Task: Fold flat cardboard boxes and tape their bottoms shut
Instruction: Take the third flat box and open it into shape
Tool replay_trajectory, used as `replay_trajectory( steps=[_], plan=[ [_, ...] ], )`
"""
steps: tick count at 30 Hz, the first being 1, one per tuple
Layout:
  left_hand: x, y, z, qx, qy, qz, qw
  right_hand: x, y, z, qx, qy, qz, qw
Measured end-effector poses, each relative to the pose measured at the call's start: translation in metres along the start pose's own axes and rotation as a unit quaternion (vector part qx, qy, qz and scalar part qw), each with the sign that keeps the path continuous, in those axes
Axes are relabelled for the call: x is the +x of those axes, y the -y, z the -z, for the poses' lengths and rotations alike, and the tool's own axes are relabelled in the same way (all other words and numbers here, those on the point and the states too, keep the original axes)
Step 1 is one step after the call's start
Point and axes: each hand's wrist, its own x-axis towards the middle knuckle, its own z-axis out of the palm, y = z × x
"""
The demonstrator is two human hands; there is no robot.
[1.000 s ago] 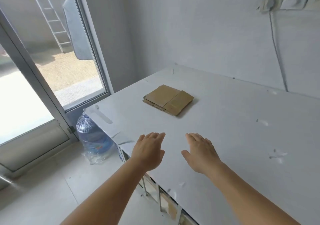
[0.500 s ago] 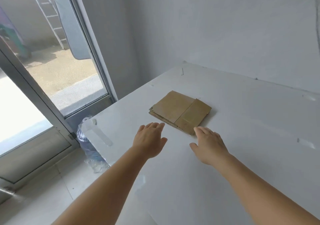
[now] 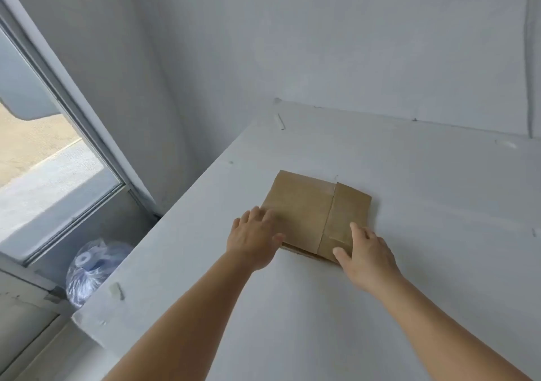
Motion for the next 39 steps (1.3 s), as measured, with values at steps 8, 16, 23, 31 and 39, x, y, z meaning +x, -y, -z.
replay_trajectory(
  steps=[8, 16, 23, 31, 39],
  plan=[
    [0.015, 0.022, -0.009, -0.055, 0.026, -0.039, 0.997, 0.003, 0.010, -0.010, 0.087, -0.022, -0.129, 0.988],
    [-0.002, 0.005, 0.005, -0.179, -0.051, -0.073, 0.980, -0.023, 0.003, 0.009, 0.184, -0.135, -0.106, 0.968],
    [-0.037, -0.061, -0.001, -0.216, -0.047, -0.127, 0.967, -0.085, -0.050, 0.034, 0.210, -0.186, -0.140, 0.950],
    [-0.112, -0.179, -0.028, -0.224, -0.012, -0.184, 0.957, -0.193, -0.155, 0.064, 0.202, -0.233, -0.195, 0.931],
    [-0.207, -0.307, -0.058, -0.237, 0.012, -0.234, 0.943, -0.315, -0.270, 0.084, 0.198, -0.272, -0.242, 0.910]
  ],
)
